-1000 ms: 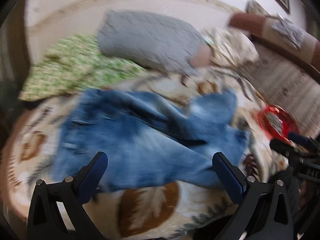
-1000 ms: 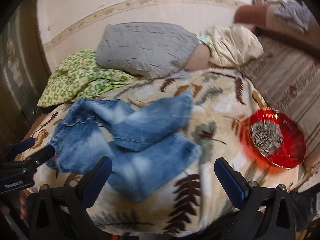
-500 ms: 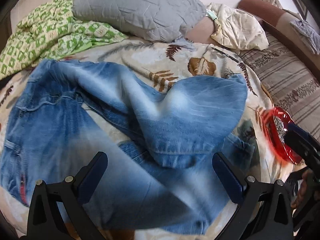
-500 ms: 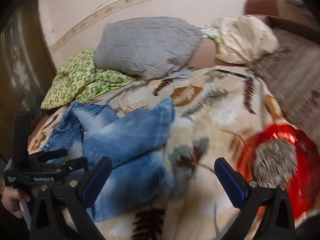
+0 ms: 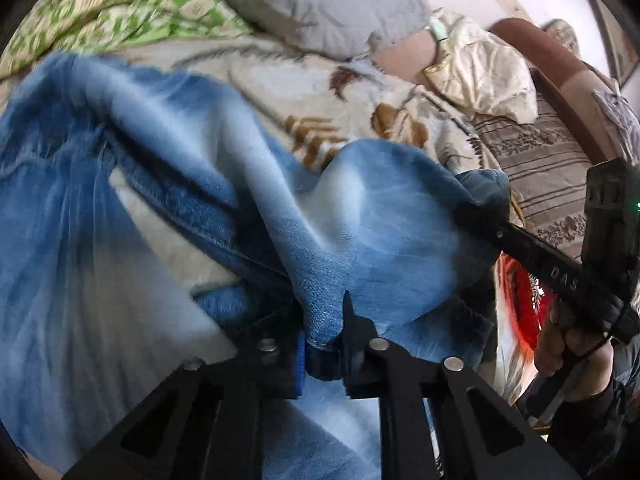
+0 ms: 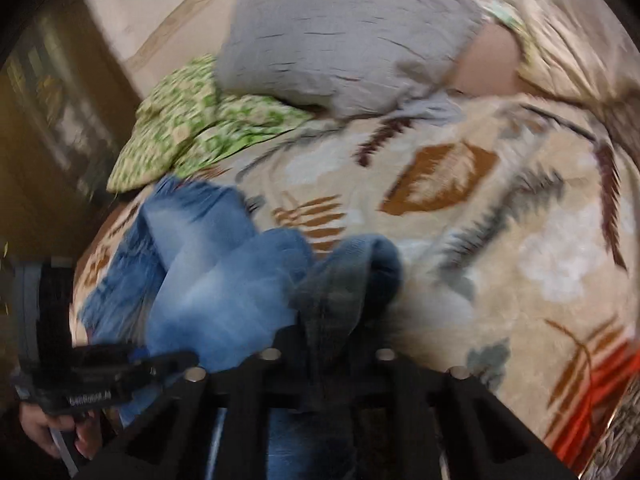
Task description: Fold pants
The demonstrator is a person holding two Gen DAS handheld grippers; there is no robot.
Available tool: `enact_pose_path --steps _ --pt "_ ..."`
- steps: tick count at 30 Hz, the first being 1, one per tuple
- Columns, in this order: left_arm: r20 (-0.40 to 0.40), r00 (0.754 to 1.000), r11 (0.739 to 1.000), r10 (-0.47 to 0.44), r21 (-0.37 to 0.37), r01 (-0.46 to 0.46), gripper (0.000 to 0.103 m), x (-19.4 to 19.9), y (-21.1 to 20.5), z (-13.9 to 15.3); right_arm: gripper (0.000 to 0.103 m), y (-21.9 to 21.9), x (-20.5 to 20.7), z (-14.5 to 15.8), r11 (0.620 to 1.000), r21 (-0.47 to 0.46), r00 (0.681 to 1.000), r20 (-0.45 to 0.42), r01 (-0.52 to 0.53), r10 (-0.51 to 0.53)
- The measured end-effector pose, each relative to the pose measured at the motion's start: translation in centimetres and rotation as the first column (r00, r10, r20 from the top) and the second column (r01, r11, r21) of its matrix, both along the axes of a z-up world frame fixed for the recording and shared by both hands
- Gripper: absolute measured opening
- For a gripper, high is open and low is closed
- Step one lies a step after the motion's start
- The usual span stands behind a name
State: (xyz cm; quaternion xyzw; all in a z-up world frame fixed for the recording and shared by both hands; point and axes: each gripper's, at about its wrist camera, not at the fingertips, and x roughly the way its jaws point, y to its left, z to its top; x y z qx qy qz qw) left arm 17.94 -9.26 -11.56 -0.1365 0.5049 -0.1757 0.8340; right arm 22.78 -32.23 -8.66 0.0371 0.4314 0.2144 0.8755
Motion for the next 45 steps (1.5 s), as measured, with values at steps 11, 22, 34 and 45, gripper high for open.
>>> enact_pose_path --steps 11,22,34,45 --pt "0.161 0.987 0.988 -0.014 -0.147 0.038 0.016 7.6 -5.1 5.5 0.009 -4.0 4.5 11.4 0.984 -0.107 0.978 0.166 0.146 -0.127" --pt "0.092 0.992 0.995 -0.088 0.053 0.083 0.103 5.2 -5.5 5.7 0.087 -8.8 -0.1 9.3 0.945 -0.142 0.955 0.082 0.295 -0.286" --pt "0.005 0.854 0.828 -0.521 0.249 0.503 0.103 3.4 -6.9 2.5 0.062 -4.5 -14.7 -0.7 0.945 0.179 0.958 -0.142 0.273 -0.25" --pt "-0.13 0.857 0.831 -0.499 0.208 0.516 0.045 7.6 -8.1 -2.8 0.027 -2.8 -11.1 -5.3 0.923 0.165 0.926 -0.212 0.349 -0.312"
